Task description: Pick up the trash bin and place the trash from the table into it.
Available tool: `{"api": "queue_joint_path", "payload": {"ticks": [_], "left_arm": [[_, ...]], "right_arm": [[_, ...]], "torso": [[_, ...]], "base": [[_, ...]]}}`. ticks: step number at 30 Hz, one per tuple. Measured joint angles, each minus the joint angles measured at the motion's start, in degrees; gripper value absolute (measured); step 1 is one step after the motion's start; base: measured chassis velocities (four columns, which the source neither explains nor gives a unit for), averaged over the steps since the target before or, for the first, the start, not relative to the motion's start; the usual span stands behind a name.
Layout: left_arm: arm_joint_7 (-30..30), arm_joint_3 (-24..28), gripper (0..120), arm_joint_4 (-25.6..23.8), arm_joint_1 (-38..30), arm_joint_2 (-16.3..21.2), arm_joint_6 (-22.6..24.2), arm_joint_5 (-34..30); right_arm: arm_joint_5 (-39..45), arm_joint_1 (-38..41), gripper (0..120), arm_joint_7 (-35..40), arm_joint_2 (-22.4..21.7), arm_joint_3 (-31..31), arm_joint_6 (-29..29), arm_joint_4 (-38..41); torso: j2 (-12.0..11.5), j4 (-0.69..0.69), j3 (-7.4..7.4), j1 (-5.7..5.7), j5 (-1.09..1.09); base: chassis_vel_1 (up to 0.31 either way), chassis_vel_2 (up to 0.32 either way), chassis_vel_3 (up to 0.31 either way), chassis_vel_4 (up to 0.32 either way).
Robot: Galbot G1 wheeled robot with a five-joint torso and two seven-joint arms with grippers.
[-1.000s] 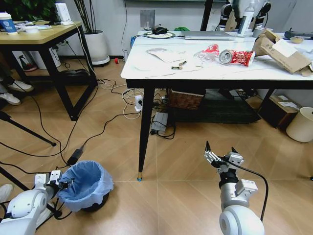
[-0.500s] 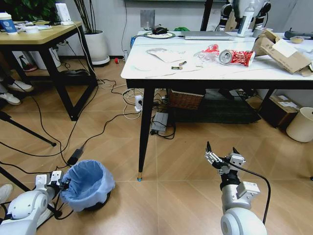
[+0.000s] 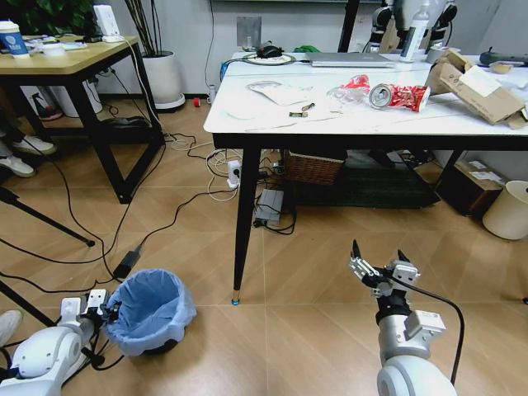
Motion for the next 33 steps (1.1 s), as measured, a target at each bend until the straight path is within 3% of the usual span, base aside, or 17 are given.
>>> {"api": "queue_joint_path", "payload": {"ticks": [20, 23, 27, 33], "left_arm": [[-11.3, -4.3, 0, -33.2, 12.8, -3.8, 3.9, -6.7], [-13.7, -3.8, 0, -36.0, 13.3, -4.4, 4.7, -7.3], [-22.1, -2.2, 0, -41.4, 13.1, -5.3, 7.7, -12.2], [-27.0, -1.1, 0, -44.6, 12.4, -5.4, 8.3, -17.3]], "right_arm": [[-0.3, -6.3, 100, 0.5, 0.0, 0.6, -0.5, 6.9], [0.1, -6.3, 100, 0.5, 0.0, 0.9, -0.9, 7.0], [1.6, -5.9, 100, 0.9, 0.0, 1.3, -1.6, 6.3], [3.8, -4.3, 100, 1.2, -0.3, 1.5, -3.3, 5.4]], "torso": [[0.0, -0.01, -0.01, 0.00, 0.01], [0.0, -0.01, -0.01, 0.00, 0.04], [0.0, -0.02, -0.01, 0.00, 0.03], [0.0, -0.01, -0.01, 0.00, 0.02]], "base": [[0.000, 0.000, 0.000, 0.000], [0.000, 0.000, 0.000, 0.000], [0.000, 0.000, 0.000, 0.000], [0.000, 0.000, 0.000, 0.000]]}}
